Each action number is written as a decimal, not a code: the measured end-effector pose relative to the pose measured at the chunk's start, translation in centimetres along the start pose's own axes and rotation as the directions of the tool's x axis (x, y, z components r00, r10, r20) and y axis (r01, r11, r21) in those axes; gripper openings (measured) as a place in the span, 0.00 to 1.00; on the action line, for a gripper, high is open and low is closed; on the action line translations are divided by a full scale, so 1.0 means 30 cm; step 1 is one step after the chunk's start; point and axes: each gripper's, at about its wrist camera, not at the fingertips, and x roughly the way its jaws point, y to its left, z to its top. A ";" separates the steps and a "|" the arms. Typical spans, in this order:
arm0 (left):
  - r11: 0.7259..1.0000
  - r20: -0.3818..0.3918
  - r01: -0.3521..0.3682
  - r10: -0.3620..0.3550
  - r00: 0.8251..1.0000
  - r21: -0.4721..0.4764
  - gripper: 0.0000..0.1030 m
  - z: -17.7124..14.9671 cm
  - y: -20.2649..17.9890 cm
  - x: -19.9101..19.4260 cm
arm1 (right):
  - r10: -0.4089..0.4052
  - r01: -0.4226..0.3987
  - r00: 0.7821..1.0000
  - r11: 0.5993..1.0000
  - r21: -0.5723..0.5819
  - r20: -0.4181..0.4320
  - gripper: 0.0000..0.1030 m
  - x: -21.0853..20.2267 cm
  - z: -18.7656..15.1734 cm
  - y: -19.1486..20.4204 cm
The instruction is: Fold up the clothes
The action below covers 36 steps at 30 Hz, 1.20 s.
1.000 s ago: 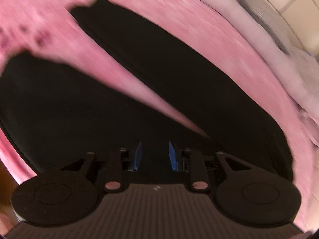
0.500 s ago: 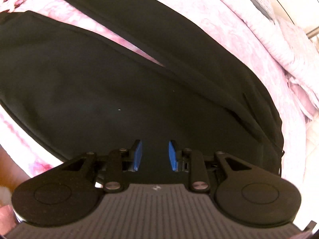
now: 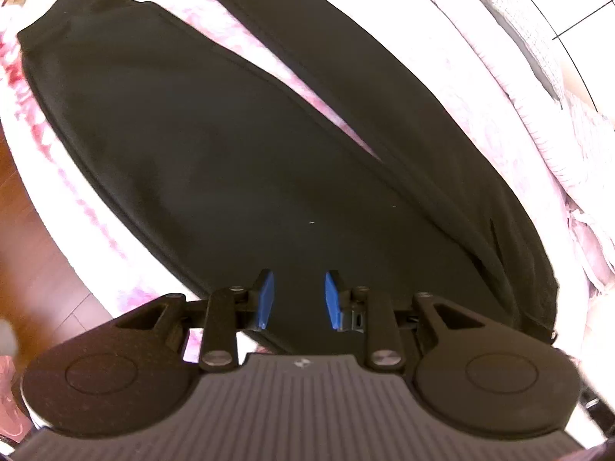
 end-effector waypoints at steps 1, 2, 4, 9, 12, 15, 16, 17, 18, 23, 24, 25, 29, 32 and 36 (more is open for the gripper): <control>1.000 0.003 -0.004 0.004 1.000 -0.001 0.23 -0.008 0.011 -0.005 | -0.021 0.023 0.999 0.999 0.031 -0.046 0.55 0.026 -0.020 -0.025; 1.000 0.006 -0.008 0.008 1.000 -0.007 0.23 -0.016 0.025 -0.008 | -0.044 0.050 0.996 0.996 0.077 -0.079 0.56 0.030 -0.049 -0.073; 0.999 0.009 -0.016 0.016 1.000 -0.030 0.23 -0.036 0.054 -0.016 | -0.083 0.108 0.986 0.980 0.166 -0.147 0.56 0.035 -0.108 -0.171; 0.996 0.015 -0.042 0.044 0.999 -0.079 0.23 -0.099 0.090 -0.043 | -0.161 0.245 0.965 0.842 0.480 -0.209 0.56 -0.076 -0.232 -0.458; 0.991 0.028 -0.070 0.073 0.997 -0.115 0.23 -0.126 0.125 -0.062 | -0.228 0.290 0.957 0.694 0.659 -0.182 0.56 -0.176 -0.314 -0.618; 0.981 0.056 -0.098 0.109 0.992 -0.169 0.24 -0.142 0.167 -0.085 | -0.284 0.258 0.953 0.564 0.784 -0.109 0.56 -0.254 -0.379 -0.735; 0.974 0.077 -0.099 0.117 0.990 -0.201 0.25 -0.139 0.187 -0.094 | -0.298 0.241 0.951 0.534 0.811 -0.087 0.56 -0.267 -0.395 -0.761; 0.968 0.094 -0.099 0.124 0.988 -0.232 0.26 -0.134 0.204 -0.100 | -0.312 0.224 0.948 0.504 0.834 -0.066 0.56 -0.279 -0.411 -0.786; 0.959 0.113 -0.096 0.130 0.985 -0.266 0.26 -0.126 0.225 -0.107 | -0.313 0.210 0.948 0.488 0.847 -0.055 0.56 -0.277 -0.418 -0.801; 0.913 0.230 -0.091 0.196 0.953 -0.398 0.32 -0.038 0.342 -0.132 | -0.315 0.170 0.949 0.463 0.870 -0.017 0.56 -0.241 -0.443 -0.830; 0.904 0.258 -0.088 0.211 0.943 -0.419 0.32 -0.012 0.368 -0.137 | -0.319 0.166 0.948 0.459 0.873 -0.012 0.56 -0.234 -0.441 -0.832; 0.895 0.284 -0.084 0.227 0.931 -0.438 0.32 0.014 0.393 -0.141 | -0.327 0.156 0.945 0.456 0.876 0.002 0.56 -0.243 -0.440 -0.842; 0.873 0.344 -0.119 0.307 0.887 -0.473 0.35 0.134 0.478 -0.135 | -0.355 0.142 0.935 0.431 0.891 0.022 0.56 -0.219 -0.410 -0.866; 0.857 0.336 -0.147 0.344 0.877 -0.494 0.35 0.210 0.543 -0.122 | -0.368 0.164 0.930 0.428 0.889 0.006 0.56 -0.198 -0.381 -0.877; 0.880 0.331 -0.188 0.350 0.876 -0.436 0.15 0.261 0.556 -0.081 | -0.394 0.214 0.919 0.447 0.869 -0.023 0.53 -0.187 -0.357 -0.867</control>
